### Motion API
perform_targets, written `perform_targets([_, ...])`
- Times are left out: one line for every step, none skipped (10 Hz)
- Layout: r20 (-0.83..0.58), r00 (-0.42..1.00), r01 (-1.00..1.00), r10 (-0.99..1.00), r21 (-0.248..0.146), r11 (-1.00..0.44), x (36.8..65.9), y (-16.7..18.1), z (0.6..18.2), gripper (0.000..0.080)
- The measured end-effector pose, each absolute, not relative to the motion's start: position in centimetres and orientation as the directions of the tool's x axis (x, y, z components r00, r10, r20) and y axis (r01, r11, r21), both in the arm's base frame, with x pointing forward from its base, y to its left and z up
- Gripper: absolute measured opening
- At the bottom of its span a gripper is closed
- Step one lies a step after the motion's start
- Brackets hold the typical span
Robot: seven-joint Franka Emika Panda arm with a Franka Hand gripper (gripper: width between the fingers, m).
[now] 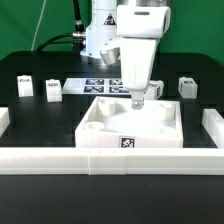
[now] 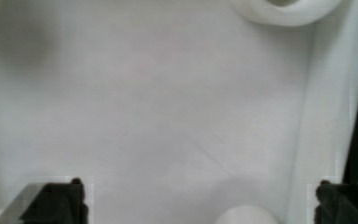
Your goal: Assemble one leg
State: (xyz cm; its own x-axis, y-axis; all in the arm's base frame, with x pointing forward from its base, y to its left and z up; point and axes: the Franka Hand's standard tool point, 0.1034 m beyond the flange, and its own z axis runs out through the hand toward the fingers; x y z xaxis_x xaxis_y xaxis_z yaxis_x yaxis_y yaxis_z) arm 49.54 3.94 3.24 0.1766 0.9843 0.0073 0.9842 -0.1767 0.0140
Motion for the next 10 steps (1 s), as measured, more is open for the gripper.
perform_targets([0.008, 0.173, 0.985, 0.985, 0.003, -0.173, 48.7, 4.3, 2.7, 0.065])
perform_targets([0.007, 0.172, 0.985, 0.985, -0.005, -0.172, 48.4, 4.3, 2.3, 0.065])
perform_targets([0.006, 0.175, 0.985, 0.985, -0.01, -0.175, 48.3, 4.2, 2.0, 0.065])
perform_targets([0.005, 0.178, 0.984, 0.984, -0.016, -0.178, 48.2, 4.0, 1.7, 0.065])
perform_targets([0.004, 0.181, 0.983, 0.983, -0.018, -0.181, 48.2, 3.9, 1.6, 0.065])
perform_targets([0.004, 0.183, 0.983, 0.983, -0.017, -0.183, 48.2, 3.9, 1.6, 0.065])
perform_targets([0.004, 0.183, 0.983, 0.983, -0.018, -0.183, 48.2, 3.8, 1.6, 0.0524])
perform_targets([0.004, 0.183, 0.983, 0.983, -0.018, -0.183, 48.2, 3.8, 1.5, 0.038])
perform_targets([0.004, 0.183, 0.983, 0.983, -0.018, -0.183, 48.2, 3.9, 1.5, 0.038])
perform_targets([0.003, 0.183, 0.983, 0.983, -0.018, -0.183, 48.2, 3.9, 1.5, 0.021])
